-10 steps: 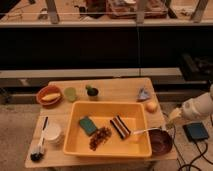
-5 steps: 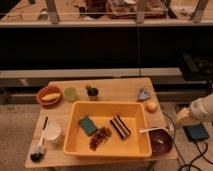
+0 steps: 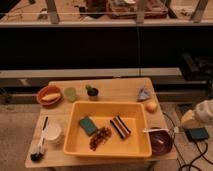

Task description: Place fork in purple bowl

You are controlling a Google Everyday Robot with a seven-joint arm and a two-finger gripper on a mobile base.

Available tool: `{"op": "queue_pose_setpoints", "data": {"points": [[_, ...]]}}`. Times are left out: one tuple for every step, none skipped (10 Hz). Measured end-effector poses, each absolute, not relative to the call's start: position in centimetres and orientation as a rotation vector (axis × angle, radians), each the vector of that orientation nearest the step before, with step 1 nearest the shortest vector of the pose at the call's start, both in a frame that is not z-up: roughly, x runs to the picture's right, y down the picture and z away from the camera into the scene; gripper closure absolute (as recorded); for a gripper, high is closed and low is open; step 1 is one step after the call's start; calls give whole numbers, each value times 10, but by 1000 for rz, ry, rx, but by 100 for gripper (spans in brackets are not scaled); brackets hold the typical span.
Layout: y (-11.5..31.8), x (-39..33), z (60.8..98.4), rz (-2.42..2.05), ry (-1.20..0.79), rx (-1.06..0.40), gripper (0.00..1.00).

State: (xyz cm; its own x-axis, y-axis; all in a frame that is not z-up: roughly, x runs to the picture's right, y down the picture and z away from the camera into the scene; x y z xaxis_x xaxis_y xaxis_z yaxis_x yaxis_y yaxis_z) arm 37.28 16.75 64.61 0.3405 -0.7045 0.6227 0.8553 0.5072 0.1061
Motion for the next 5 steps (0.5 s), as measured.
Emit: {"op": "queue_pose_setpoints", "data": {"points": [[170,373,644,-1027,-670,-250,100],[169,371,645,-1030,-672,-249,100],[168,370,646,-1032,-673,-248,100],[169,371,645,-1031,-672,-248,100],[169,372,645,-1029,-671,-248,100]]}}
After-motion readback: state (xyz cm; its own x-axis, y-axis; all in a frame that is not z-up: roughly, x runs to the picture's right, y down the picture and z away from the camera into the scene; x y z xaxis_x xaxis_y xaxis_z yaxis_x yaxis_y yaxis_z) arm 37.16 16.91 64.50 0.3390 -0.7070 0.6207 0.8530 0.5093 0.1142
